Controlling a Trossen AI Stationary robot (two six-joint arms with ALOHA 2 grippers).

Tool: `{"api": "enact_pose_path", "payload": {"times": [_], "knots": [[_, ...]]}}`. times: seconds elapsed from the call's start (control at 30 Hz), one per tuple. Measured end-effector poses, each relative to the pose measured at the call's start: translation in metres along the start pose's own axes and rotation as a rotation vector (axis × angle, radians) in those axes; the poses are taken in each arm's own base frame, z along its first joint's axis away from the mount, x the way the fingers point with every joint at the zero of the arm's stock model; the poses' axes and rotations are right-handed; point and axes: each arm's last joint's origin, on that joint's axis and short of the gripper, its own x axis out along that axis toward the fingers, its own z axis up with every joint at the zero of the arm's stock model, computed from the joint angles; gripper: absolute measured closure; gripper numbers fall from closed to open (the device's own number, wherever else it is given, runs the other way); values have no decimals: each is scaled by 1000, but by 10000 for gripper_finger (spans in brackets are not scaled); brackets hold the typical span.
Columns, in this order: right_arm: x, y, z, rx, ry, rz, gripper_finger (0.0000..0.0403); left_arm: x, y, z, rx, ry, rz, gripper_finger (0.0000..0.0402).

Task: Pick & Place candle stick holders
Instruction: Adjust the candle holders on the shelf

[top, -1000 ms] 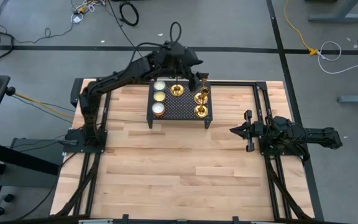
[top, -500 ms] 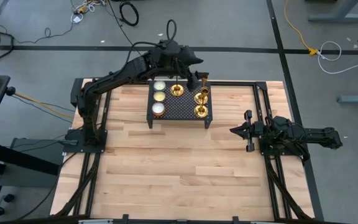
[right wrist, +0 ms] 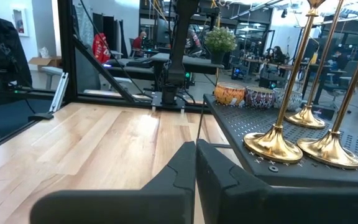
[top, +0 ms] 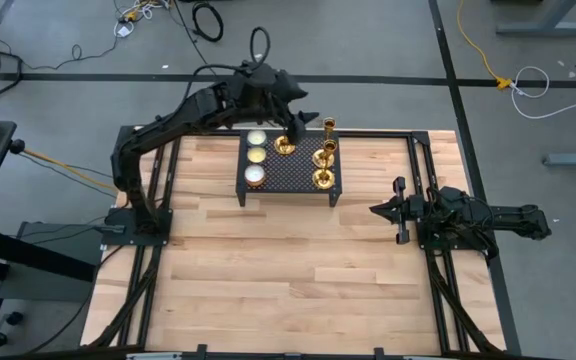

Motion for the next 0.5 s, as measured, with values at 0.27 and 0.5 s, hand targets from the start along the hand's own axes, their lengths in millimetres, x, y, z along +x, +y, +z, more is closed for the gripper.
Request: {"api": "enact_pose_path", "payload": {"times": [0.27,0.5], "knots": [[0,0,0,0,0,0,389,-18,7,3,27,14,104,106],[0,0,0,0,0,0,389,-21,22,-1,33,67,168,106]]}}
